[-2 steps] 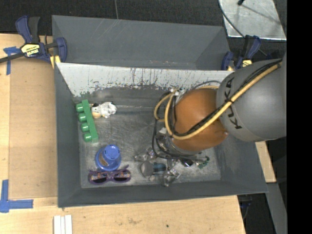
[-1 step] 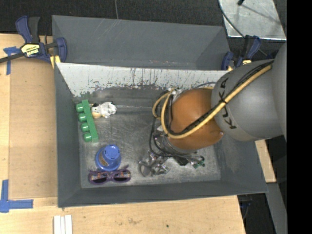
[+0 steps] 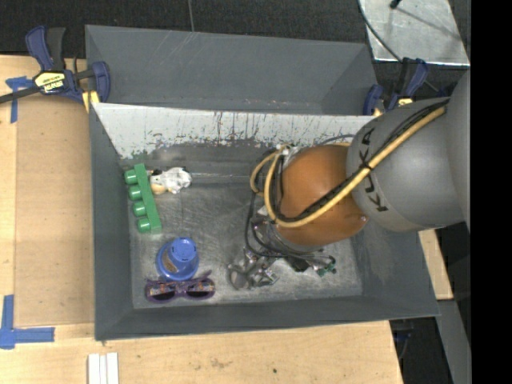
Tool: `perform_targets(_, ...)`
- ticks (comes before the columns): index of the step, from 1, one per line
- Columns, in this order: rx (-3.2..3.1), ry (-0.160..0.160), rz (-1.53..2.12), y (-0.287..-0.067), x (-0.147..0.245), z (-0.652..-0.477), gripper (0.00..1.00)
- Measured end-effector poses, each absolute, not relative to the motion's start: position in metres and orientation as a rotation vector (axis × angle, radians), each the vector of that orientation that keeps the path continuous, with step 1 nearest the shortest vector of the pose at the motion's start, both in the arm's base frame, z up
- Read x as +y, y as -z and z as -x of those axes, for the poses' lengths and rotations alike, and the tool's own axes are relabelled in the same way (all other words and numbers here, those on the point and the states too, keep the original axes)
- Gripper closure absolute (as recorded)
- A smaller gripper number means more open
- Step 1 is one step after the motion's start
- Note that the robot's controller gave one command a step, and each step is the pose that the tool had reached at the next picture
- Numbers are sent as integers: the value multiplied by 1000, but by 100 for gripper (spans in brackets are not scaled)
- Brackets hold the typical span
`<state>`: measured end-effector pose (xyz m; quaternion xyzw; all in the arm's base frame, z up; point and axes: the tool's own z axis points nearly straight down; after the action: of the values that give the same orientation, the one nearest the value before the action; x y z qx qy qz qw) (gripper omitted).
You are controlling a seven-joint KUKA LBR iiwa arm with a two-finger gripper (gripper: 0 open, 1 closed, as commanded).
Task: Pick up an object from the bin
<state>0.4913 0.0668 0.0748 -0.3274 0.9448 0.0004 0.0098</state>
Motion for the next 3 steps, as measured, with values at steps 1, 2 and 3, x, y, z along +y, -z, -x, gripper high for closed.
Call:
perform_targets(1, 2954, -1, 1024, -77, 67, -490, 100)
perform_targets(2, 2969, -3, 1028, -90, 66, -488, 100)
perform_targets(3, 2966, 0, 1025, -103, 66, -489, 100)
